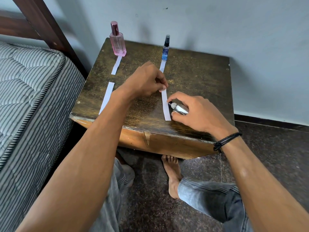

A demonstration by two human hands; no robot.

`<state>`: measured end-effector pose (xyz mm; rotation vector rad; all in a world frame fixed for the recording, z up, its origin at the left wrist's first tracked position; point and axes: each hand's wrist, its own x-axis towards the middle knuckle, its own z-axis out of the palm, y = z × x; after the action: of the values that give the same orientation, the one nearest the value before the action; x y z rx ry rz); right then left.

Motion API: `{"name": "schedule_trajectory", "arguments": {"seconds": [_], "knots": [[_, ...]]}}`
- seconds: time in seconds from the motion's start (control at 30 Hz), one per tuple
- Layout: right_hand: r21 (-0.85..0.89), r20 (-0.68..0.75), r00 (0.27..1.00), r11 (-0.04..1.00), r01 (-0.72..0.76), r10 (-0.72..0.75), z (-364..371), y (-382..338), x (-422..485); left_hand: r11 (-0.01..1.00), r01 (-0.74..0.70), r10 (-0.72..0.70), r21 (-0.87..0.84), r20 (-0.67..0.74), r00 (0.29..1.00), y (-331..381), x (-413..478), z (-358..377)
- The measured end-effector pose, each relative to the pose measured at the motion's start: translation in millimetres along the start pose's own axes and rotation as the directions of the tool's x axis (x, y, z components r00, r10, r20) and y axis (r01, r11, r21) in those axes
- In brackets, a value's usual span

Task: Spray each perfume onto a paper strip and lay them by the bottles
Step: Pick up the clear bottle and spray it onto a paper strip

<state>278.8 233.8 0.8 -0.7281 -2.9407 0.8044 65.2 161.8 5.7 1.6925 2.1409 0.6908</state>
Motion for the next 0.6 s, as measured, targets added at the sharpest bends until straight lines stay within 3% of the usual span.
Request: {"name": "schedule_trajectory", "arguments": {"seconds": [0.6], "knots": [[0.001, -0.006, 0.999, 0.999, -0.032, 0.032, -7.9, 6.4, 1.6, 0.999, 0.030, -0.030, -0.031, -0.020, 0.999, 19.2, -8.8, -11.9]]}}
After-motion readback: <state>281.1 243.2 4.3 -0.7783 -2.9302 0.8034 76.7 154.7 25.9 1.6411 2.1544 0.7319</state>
